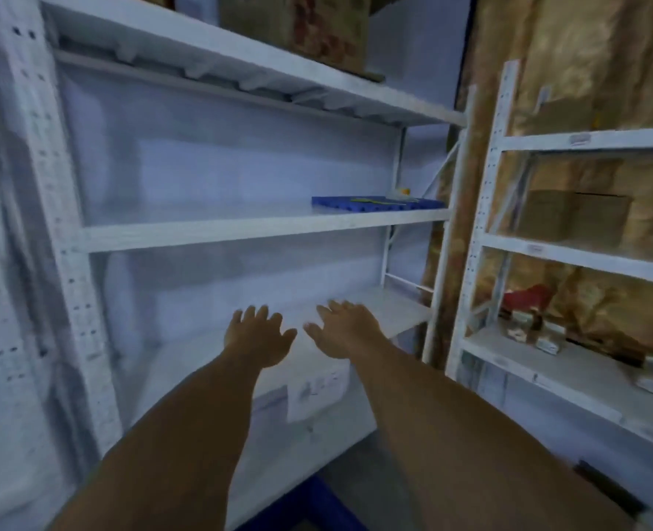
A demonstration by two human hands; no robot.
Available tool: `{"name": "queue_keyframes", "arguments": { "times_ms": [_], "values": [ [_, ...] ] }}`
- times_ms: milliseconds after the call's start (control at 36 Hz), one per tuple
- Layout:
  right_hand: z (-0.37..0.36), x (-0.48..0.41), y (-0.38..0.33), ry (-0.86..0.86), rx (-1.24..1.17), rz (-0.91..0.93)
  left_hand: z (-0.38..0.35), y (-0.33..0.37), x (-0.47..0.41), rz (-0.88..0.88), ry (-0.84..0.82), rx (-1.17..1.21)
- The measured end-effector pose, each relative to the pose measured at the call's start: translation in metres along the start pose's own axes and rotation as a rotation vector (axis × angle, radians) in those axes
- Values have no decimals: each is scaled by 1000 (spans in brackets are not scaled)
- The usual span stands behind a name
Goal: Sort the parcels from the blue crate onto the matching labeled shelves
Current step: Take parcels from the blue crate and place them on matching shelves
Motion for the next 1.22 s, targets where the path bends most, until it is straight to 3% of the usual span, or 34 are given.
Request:
{"name": "queue_keyframes", "arguments": {
  "times_ms": [194,389,583,917,1056,1222],
  "values": [
    [-69,-21,-147,-76,-77,182,-51,-144,49,189,-103,-68],
    [-148,-34,-205,-161,-95,298,-132,-203,70,303,-195,-52],
    [-271,-54,-206,-338,-95,380,-260,-210,85,384,-336,4],
    [-527,-46,-178,-706,-117,507,-479,-175,119,627,-721,134],
    [-628,-16,-160,-889,-186,467,-593,-147,160,778,-886,252],
    [-786,28,-131,-1068,-316,203,-735,-99,216,836,-1055,383]
  ]
}}
Point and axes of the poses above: each hand's wrist, its own x-axis away from the middle knuckle, its own z-axis out of the back of the hand, y = z × x, the point moved 10 cm from there along -x, towards the middle knuckle, and after that the axes turned 11 degrees about y, right-handed, at the moved point
